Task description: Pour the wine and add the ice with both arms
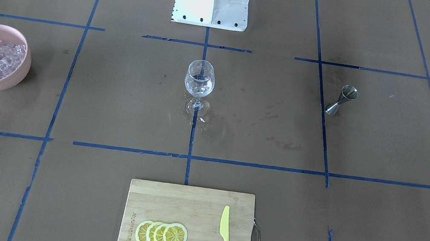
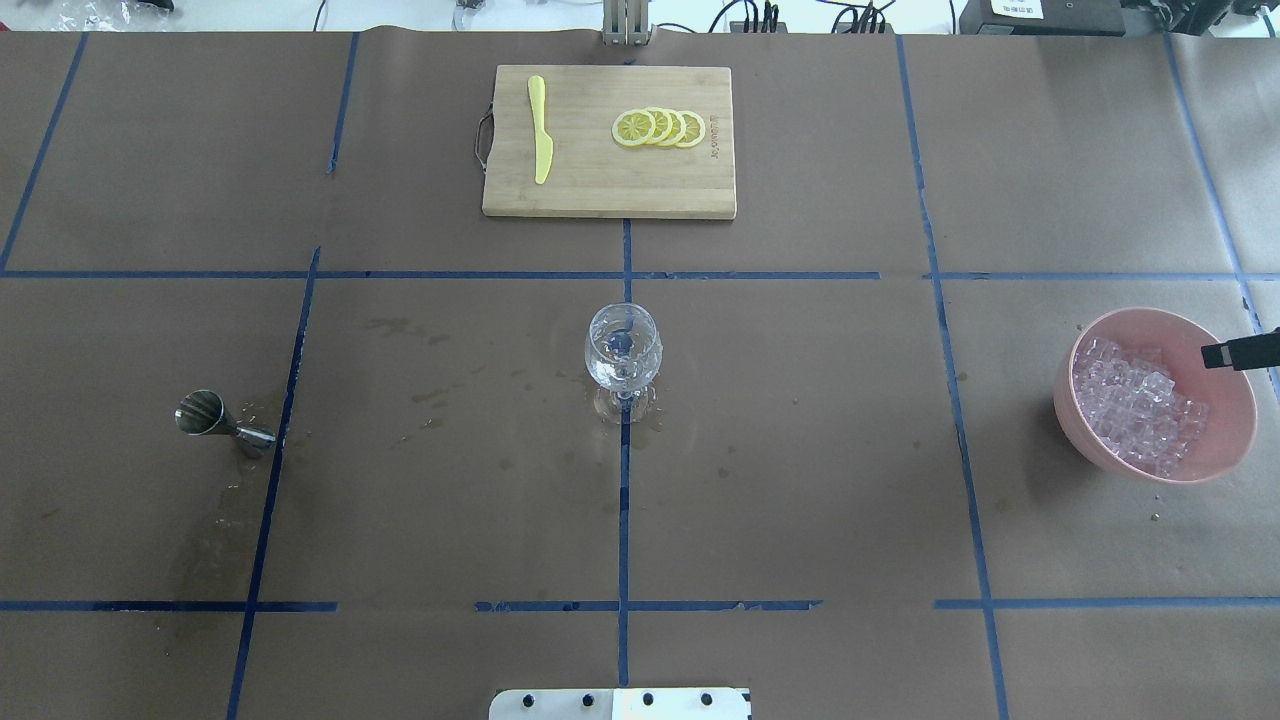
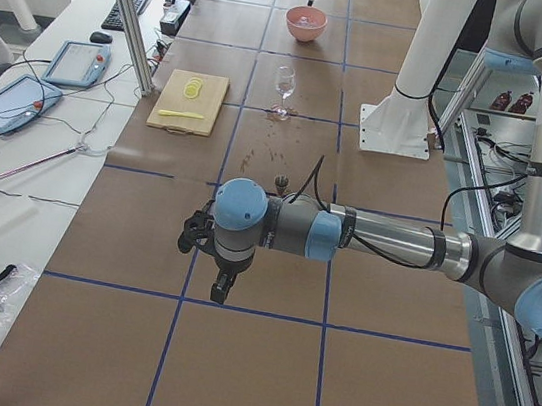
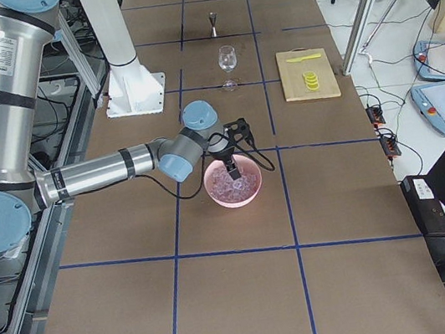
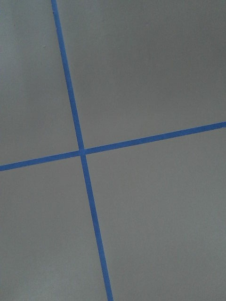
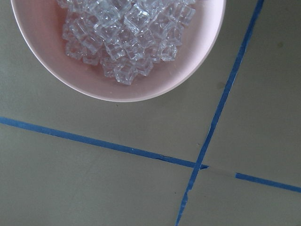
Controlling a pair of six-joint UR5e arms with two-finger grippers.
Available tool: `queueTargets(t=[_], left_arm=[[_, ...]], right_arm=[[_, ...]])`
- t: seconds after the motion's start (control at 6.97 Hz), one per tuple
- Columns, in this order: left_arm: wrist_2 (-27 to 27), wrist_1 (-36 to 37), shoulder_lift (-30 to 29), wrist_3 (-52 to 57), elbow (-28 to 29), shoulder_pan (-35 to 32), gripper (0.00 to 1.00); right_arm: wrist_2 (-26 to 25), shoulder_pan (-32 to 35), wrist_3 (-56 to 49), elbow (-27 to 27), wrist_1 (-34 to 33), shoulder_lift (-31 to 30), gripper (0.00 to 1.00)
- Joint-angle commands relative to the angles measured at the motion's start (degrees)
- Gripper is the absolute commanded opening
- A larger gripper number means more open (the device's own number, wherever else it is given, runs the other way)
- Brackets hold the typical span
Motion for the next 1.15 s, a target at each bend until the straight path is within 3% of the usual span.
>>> queueTargets(t=[0.0, 0.43, 1.0], left_arm=[[0.0, -0.4, 0.0, 0.0, 0.0, 0.0, 1.00], [0.0, -0.4, 0.0, 0.0, 0.2, 0.0, 1.00], [-0.1, -0.4, 0.0, 0.0, 0.2, 0.0, 1.00]], right_arm=[[-4.2, -3.1, -6.8, -2.1, 1.9, 0.0, 0.99], [-4.3, -3.2, -22.6, -5.5, 1.9, 2.4, 0.93], [-4.3, -3.2, -24.1, -8.8, 2.0, 3.4, 0.87]])
